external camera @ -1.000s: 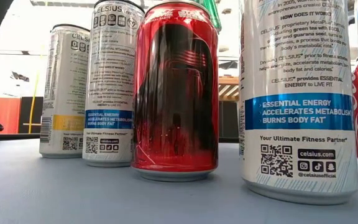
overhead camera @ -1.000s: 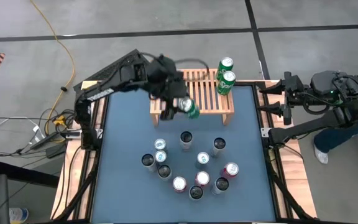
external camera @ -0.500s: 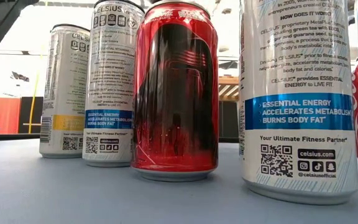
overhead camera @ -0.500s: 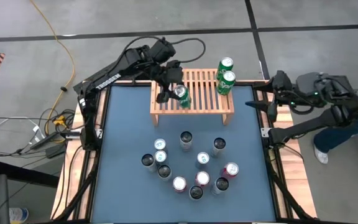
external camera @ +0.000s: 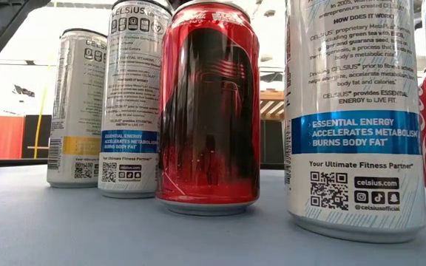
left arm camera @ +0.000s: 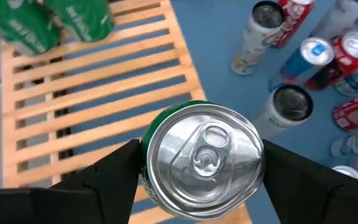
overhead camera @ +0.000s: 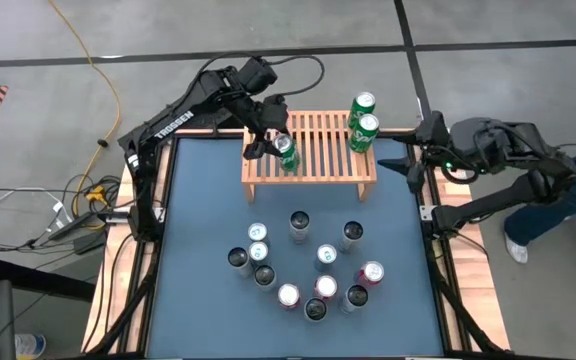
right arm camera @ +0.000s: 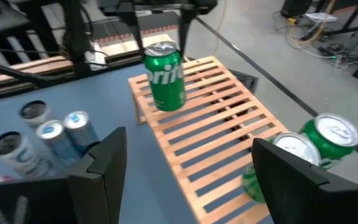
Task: Place canned beverage on shelf
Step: Put the green soda can on the shelf aligned with the other green soda can
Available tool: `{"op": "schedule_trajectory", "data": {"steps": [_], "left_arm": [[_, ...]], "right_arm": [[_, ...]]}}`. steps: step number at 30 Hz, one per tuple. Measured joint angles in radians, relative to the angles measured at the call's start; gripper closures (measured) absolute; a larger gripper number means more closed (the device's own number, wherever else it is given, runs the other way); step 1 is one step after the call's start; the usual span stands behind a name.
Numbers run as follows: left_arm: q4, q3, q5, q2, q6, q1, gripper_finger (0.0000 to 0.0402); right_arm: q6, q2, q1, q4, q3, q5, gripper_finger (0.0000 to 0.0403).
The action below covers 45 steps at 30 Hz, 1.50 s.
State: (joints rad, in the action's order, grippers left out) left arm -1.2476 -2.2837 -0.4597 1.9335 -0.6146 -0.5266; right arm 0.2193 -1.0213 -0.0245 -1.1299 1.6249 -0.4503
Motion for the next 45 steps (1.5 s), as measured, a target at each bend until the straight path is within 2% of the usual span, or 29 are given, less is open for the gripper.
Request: {"op": "schedule_trajectory", "data": {"steps": [5, 13, 20, 30, 35, 40, 45], "left_arm": [[-0.058, 0.000, 0.030, 0.000, -0.010, 0.001, 0.0125], [-0.055, 0.000, 0.039, 0.000, -0.014, -0.001, 0.0125], [-0.054, 0.001, 0.053, 0.000, -0.014, -0.001, 0.0124], [-0.025, 0.064, 0.064, -0.007, -0.018, 0.000, 0.0124], [-0.014, 0.062, 0.087, -0.006, 0.008, -0.002, 0.0103], [-0.006, 0.062, 0.163, -0.003, 0.011, -0.002, 0.0074], [-0.009, 0.064, 0.195, 0.000, 0.005, -0.003, 0.0067]], "right_arm": [[-0.034, -0.015, 0.049, 0.013, 0.000, 0.004, 0.0122], [-0.043, -0.047, 0.100, 0.020, 0.000, 0.038, 0.0122], [-0.063, -0.078, 0.122, 0.024, 0.000, 0.060, 0.0122], [-0.070, -0.093, 0.127, 0.024, 0.000, 0.060, 0.0122], [-0.070, -0.092, 0.127, 0.024, 0.000, 0.060, 0.0121], [-0.071, -0.091, 0.127, 0.024, 0.000, 0.060, 0.0121], [-0.072, -0.091, 0.127, 0.024, 0.000, 0.060, 0.0121]]}}
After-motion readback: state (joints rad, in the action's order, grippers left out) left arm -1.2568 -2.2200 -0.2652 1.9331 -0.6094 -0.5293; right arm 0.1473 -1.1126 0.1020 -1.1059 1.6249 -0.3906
